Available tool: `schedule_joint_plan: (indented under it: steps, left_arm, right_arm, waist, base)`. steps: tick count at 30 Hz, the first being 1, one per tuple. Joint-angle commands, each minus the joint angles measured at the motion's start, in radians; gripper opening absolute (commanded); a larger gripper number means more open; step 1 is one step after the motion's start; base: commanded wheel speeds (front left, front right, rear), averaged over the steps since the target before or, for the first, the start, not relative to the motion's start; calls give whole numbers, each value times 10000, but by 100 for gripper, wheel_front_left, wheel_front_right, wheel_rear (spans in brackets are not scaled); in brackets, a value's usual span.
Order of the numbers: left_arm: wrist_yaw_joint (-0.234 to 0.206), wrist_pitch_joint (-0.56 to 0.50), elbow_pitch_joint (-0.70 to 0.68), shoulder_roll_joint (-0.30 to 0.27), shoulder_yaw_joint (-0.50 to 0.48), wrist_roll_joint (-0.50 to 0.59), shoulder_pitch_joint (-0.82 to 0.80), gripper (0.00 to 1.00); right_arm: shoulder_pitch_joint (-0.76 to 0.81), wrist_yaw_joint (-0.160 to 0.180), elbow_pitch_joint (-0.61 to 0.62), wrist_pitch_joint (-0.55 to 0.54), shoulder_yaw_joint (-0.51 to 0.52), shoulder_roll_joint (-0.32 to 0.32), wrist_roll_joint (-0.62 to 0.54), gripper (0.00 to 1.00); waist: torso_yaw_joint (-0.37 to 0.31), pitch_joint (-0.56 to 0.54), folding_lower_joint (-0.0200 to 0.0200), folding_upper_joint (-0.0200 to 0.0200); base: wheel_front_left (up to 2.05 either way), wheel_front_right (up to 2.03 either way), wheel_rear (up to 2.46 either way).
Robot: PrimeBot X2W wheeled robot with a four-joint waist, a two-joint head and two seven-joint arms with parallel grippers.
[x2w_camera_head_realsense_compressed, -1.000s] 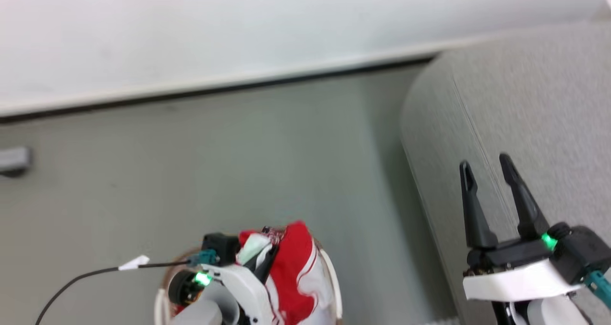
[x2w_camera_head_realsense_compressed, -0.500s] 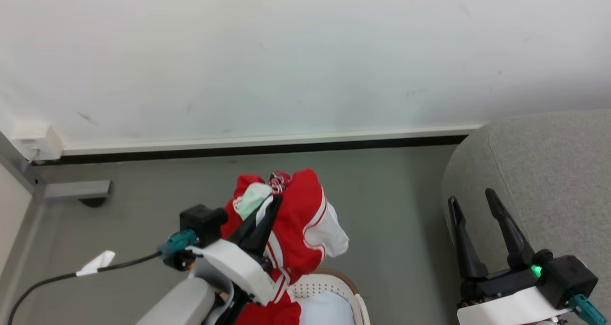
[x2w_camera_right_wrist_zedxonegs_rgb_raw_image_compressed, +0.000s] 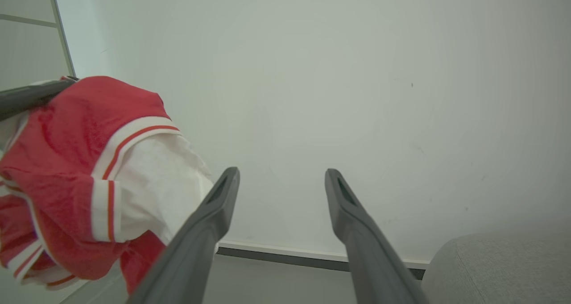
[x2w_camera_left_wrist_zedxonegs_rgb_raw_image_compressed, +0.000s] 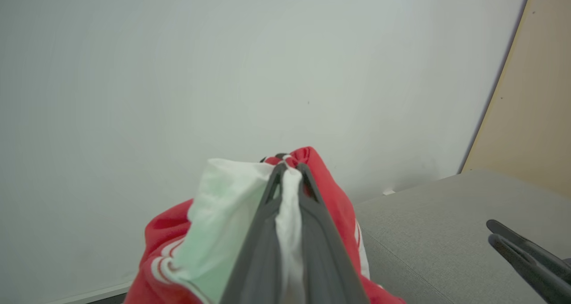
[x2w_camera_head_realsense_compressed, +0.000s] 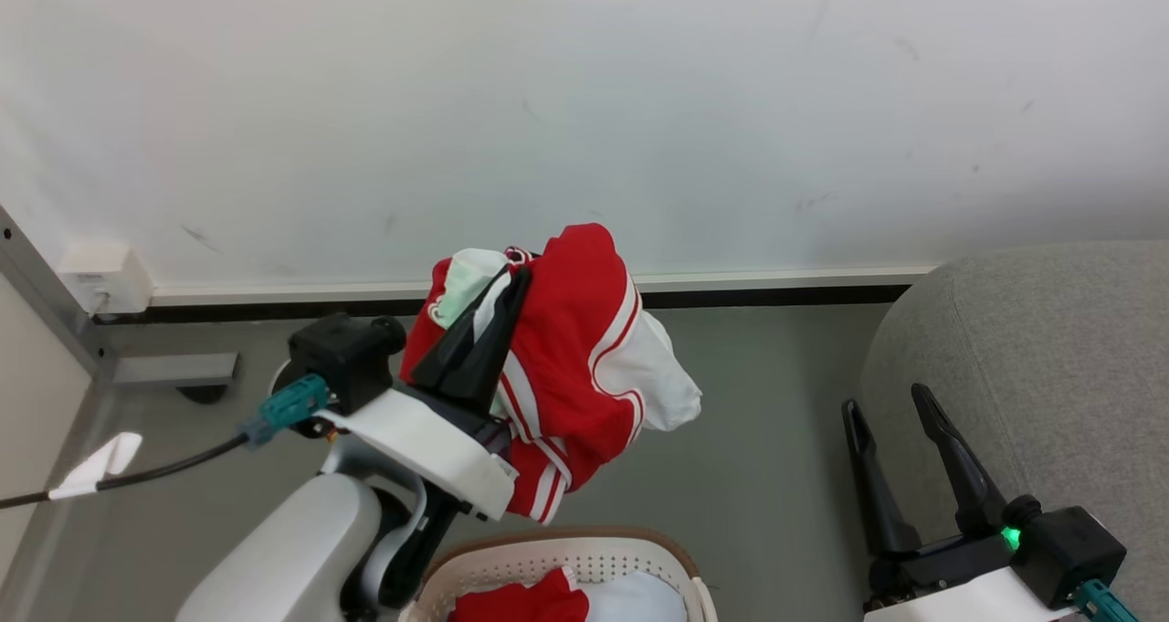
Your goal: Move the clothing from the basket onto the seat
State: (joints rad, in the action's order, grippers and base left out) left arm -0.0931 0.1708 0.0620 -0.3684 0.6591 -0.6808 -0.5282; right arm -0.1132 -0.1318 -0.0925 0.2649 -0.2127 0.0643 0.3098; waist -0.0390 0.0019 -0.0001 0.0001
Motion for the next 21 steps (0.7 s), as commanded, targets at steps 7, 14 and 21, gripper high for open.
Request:
schedule_joint_plan:
  steps: [7,14,21]
  left_arm:
    - [-274,-253,-585,-275,-155,-84,130,0]
    - [-215,-233,-664,-249,-148,-268,260,0]
    - [-164,-340,-543,-145,22,-317,211,0]
  right_arm:
    - [-43,21,7,-10,-353,95,56,100]
    - [-281,21,-64,-10,-1231,306,-359,100]
    - [-788,21,-295,-8,-3218,424,-69,100]
  waist:
    - [-5,26,1,-1]
    - [21,-27,1,-1]
    - [210,-58,1,-1]
  base:
    - [0,0,0]
    - [0,0,0]
    - [0,0,0]
